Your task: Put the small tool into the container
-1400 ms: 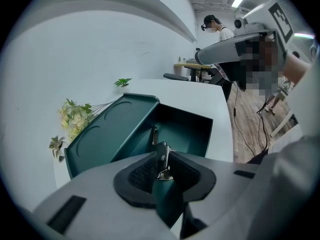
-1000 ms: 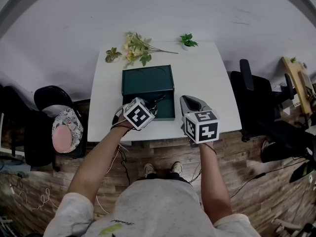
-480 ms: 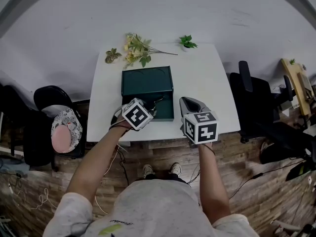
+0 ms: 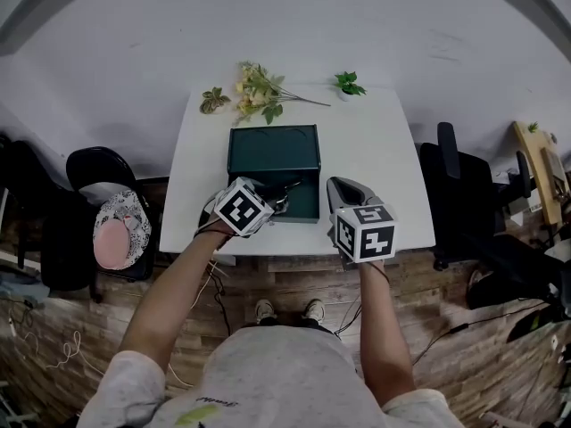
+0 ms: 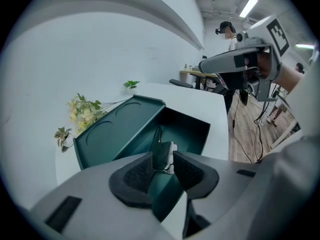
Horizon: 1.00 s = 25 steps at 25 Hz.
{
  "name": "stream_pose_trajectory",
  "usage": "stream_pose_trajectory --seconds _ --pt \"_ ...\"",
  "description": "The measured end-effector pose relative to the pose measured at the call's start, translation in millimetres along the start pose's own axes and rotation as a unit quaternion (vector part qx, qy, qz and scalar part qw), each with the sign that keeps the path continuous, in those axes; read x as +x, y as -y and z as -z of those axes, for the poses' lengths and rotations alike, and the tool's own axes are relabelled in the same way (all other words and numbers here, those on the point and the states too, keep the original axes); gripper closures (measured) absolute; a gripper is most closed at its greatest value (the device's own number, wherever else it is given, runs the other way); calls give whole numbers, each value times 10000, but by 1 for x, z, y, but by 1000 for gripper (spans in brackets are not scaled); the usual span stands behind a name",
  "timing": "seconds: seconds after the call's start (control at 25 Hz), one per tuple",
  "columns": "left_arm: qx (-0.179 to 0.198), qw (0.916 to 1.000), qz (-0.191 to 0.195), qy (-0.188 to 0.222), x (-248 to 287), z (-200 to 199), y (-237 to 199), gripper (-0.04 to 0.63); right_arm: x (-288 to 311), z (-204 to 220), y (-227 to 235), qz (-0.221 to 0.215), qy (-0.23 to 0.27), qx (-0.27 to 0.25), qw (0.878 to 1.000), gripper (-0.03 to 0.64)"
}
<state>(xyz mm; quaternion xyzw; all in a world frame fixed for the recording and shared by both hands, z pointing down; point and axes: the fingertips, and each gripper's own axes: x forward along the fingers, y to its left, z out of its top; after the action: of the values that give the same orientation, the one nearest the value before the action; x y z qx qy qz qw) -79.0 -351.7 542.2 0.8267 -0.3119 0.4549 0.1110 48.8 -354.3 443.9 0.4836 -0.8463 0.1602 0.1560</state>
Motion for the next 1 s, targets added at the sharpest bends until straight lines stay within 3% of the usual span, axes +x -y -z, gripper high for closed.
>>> stream_pose_trajectory --seconds 0.24,0.52,0.76,1.0 --pt "-514 9968 -291 535 -25 -9 -22 483 5 -14 -9 -114 95 -108 9998 614" --pt "-1163 9838 -580 1233 -62 -19 -42 502 6 -31 -18 -224 200 -266 9992 614" --pt "-1593 9650 -908 1877 -99 -30 -60 523 2 -45 -21 -247 305 -387 9985 614" --pt "-1754 9472 -1282 2357 -134 -40 -72 538 -6 -59 -17 -180 442 -451 9978 614"
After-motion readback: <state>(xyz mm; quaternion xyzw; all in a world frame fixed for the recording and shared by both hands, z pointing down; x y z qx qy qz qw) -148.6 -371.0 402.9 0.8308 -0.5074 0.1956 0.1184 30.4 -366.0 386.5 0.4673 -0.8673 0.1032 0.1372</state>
